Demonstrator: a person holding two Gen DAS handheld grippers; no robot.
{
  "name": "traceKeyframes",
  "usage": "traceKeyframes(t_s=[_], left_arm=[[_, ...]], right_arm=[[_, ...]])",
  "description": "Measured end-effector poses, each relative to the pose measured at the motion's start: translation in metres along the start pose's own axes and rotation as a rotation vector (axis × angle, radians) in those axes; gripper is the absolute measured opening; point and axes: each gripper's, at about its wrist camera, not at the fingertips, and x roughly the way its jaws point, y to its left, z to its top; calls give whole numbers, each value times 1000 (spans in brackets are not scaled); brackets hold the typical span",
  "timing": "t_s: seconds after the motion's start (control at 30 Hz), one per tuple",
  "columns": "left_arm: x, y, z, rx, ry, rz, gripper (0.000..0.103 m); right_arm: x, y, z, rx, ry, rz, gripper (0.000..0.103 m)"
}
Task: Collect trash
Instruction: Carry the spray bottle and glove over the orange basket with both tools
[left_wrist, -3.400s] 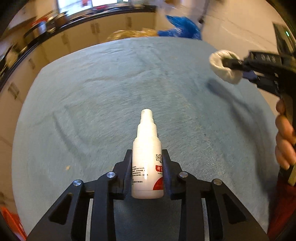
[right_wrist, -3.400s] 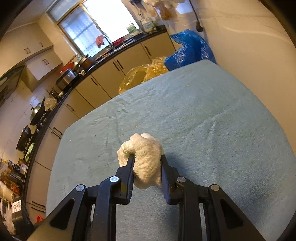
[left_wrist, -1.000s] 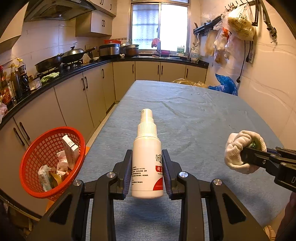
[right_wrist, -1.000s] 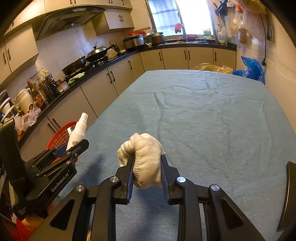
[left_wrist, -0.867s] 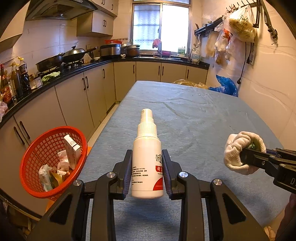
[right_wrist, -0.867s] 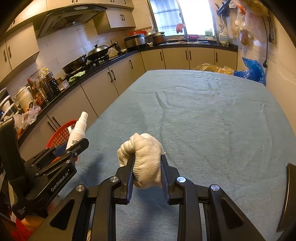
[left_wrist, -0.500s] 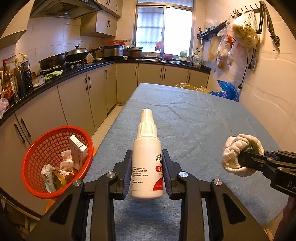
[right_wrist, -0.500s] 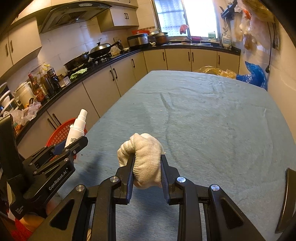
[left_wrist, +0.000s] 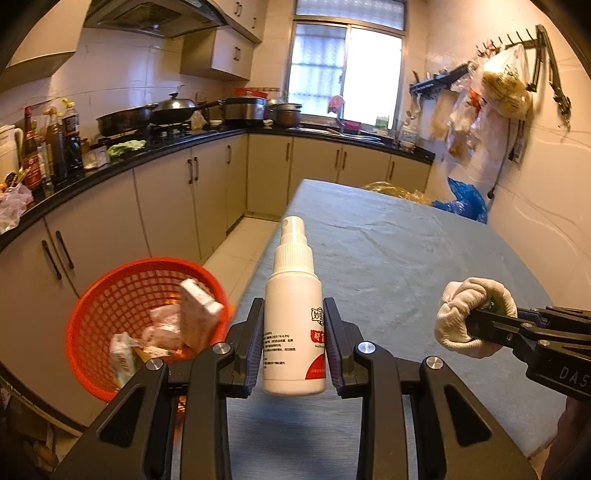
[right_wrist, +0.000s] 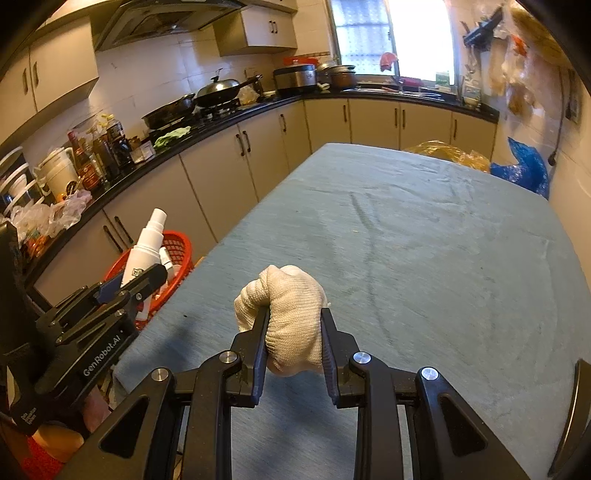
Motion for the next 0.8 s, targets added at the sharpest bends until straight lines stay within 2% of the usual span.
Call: traceKeyframes(t_s=[0.43, 0.63, 0.8], left_arm=[[-17, 95, 10, -149, -40, 202, 29], [-20, 128, 5, -205, -33, 255, 29], [-15, 141, 3, -222, -18, 269, 29]], right_arm=[[28, 54, 41, -82, 11, 110, 28], [46, 81, 48, -117, 42, 157, 28], [65, 101, 55, -136, 77, 199, 28]])
